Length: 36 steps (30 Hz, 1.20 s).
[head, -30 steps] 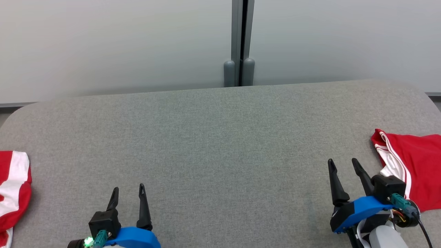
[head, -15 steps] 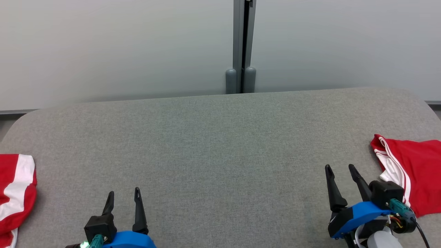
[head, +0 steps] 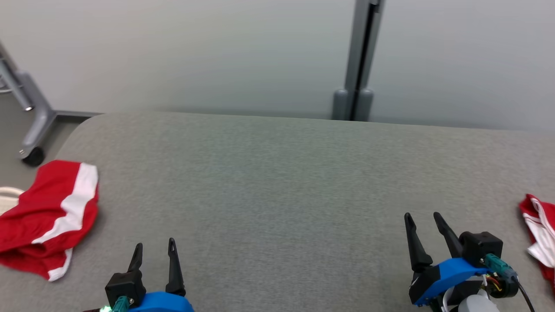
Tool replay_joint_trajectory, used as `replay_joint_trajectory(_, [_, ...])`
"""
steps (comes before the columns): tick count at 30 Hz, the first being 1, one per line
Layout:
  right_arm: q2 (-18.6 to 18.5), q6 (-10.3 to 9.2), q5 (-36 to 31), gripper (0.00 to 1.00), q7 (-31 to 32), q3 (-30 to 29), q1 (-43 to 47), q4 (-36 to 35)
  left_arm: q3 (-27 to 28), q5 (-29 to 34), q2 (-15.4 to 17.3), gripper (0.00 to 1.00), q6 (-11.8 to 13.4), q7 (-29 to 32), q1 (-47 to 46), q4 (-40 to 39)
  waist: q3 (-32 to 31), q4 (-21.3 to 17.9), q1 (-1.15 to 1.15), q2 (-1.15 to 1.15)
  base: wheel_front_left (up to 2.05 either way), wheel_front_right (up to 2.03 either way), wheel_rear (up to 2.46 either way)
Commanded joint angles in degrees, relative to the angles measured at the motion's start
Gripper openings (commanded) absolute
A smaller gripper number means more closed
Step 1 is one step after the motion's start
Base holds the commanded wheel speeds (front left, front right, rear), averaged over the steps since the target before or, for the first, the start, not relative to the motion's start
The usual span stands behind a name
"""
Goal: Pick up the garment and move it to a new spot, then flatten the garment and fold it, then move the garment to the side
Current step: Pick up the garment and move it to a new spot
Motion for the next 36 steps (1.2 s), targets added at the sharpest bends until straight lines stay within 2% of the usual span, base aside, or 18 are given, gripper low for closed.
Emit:
replay_joint_trajectory(1, [-0.10,0.01,0.42,1.00,-0.21,0.47,1.05,0.10,0.57,0.24,0.01,1.00,0.02,0.00,0.38,0.14,1.01,2.53,0.00,0.00,0.00,0.00,0.00])
replay_joint_trajectory(7, [-0.11,0.01,1.01,1.00,-0.21,1.07,1.03,0.18,2.10,0.80,0.01,1.00,-0.12,0.00,0.81,0.09,1.40,9.77,0.00,0.00,0.00,0.00,0.00])
replay_joint_trajectory(19, [-0.12,0.01,1.61,1.00,-0.22,2.46,1.01,0.65,4.44,0.84,-0.01,1.00,-0.21,0.00,1.67,0.14,1.85,20.25,0.00,0.00,0.00,0.00,0.00])
replay_joint_trajectory(26, [-0.14,0.01,1.95,1.00,-0.22,3.52,0.92,0.88,6.30,1.06,-0.01,1.00,-0.12,0.00,2.18,0.26,1.90,23.30,0.00,0.00,0.00,0.00,0.00])
replay_joint_trajectory(36, [-0.14,0.01,0.94,1.00,-0.22,4.62,-0.29,0.60,8.89,-0.21,0.00,1.00,-1.13,0.00,-0.49,1.30,3.56,23.02,0.00,0.00,0.00,0.00,0.00])
